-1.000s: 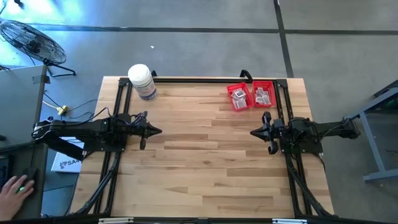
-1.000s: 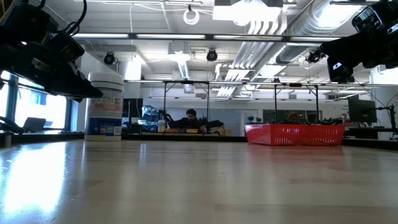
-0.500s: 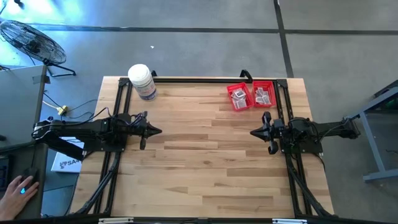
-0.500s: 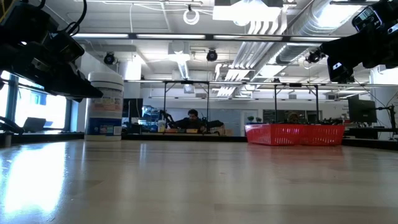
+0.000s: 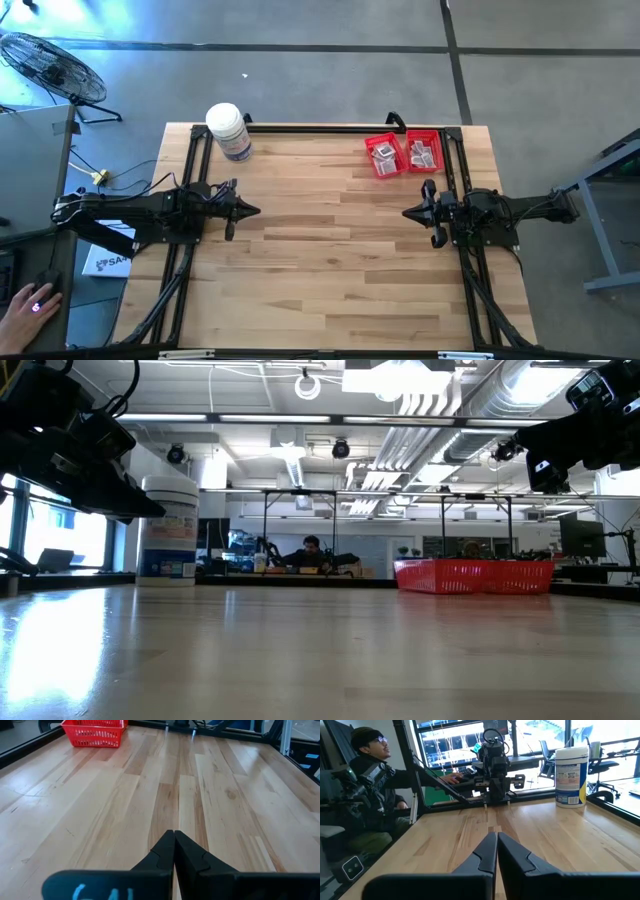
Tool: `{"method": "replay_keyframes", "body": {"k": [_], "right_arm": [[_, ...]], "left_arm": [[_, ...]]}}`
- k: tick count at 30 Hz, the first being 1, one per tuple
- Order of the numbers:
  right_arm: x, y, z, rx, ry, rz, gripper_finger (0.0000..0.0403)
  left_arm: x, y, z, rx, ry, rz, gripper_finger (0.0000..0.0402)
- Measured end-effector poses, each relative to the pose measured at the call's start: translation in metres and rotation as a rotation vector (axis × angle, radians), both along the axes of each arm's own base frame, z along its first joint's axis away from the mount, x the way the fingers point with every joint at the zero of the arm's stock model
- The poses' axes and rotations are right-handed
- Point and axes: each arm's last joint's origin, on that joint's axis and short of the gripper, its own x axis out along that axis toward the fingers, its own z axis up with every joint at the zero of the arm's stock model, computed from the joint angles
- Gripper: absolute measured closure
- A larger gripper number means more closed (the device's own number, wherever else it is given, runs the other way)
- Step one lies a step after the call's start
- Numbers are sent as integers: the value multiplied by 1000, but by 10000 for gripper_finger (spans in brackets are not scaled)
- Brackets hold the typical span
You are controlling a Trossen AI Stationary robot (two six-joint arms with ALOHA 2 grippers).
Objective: Pick & Place First Aid Supplies
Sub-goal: Return to Home Position
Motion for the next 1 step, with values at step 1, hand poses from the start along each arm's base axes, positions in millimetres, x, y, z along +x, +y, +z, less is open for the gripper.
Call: {"method": "replay_keyframes", "body": {"k": [1], "right_arm": [[0,0,0,0,0,0,394]], "left_arm": [[0,0,0,0,0,0,401]]}}
